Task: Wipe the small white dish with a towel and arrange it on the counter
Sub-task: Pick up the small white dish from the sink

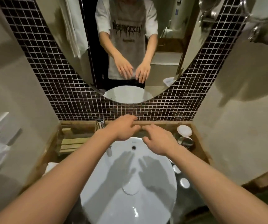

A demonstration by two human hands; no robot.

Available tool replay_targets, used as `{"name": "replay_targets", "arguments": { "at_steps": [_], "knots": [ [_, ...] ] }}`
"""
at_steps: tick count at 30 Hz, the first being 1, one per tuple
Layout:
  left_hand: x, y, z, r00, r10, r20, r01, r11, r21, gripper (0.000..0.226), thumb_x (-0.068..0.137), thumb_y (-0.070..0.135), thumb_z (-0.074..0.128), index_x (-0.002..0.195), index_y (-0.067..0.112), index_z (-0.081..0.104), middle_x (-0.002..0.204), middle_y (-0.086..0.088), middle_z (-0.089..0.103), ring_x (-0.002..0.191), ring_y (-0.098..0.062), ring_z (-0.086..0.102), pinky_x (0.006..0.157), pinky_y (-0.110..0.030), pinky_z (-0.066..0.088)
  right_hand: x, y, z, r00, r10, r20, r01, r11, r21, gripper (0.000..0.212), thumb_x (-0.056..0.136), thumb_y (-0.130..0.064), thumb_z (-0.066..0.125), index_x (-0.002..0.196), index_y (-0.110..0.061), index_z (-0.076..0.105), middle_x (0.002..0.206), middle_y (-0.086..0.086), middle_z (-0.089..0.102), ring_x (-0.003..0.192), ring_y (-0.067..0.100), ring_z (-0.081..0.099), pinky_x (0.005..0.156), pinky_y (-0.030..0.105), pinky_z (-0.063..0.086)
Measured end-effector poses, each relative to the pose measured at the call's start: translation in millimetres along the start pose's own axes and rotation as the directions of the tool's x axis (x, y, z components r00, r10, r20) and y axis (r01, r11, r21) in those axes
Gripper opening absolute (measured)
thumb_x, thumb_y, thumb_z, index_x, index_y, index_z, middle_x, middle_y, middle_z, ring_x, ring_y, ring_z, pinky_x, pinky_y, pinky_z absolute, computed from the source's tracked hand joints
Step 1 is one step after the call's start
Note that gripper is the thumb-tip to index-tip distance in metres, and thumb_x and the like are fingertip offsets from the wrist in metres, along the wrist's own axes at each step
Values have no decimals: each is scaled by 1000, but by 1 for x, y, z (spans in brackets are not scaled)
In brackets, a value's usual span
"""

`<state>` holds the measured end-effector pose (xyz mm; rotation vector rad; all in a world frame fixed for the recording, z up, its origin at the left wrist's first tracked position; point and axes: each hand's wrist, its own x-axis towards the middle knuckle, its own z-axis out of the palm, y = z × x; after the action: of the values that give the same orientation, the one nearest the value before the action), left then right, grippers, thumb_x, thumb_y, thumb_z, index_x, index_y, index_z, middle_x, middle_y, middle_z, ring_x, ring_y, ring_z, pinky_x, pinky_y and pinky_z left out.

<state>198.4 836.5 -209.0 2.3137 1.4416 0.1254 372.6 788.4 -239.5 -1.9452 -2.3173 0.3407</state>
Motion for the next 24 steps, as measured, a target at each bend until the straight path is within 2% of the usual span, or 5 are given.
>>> {"name": "replay_targets", "arguments": {
  "at_steps": [3,7,12,20,24],
  "knots": [
    [9,-15,16,1000,-19,14,20,998,-65,46,95,41,48,136,20,52,130,-7,58,110,-23,57,97,-43,46,11,6,24,999,8,40,-9,1000,14,51,97,-43,47,145,-28,44,145,-1,52,128,22,53,100,45,49],
    [14,-45,59,995,-81,62,86,993,-75,53,98,42,46,145,17,44,149,-7,45,133,-24,45,110,-38,35,26,16,68,990,16,140,-20,999,26,49,97,-44,47,145,-30,44,148,-2,50,129,22,53,102,45,49],
    [8,-82,126,972,-179,150,199,971,-130,50,99,44,46,144,23,44,152,-1,43,135,-22,42,112,-40,34,32,23,133,960,17,278,-34,998,57,51,97,-42,48,146,-30,44,148,-1,51,130,23,51,103,43,46],
    [-8,-127,226,875,-323,362,382,918,-105,41,94,41,51,131,24,57,132,-1,60,112,-23,57,97,-38,47,24,26,234,886,40,461,-57,998,23,46,99,-36,46,144,-29,46,138,2,53,117,27,57,94,42,48],
    [-10,-141,263,869,-371,326,413,908,-68,37,90,38,55,125,27,61,125,0,64,111,-25,59,92,-35,45,22,31,266,881,65,468,-58,998,-30,34,99,-30,46,131,-23,55,121,4,59,100,27,63,83,40,53]
  ]
}}
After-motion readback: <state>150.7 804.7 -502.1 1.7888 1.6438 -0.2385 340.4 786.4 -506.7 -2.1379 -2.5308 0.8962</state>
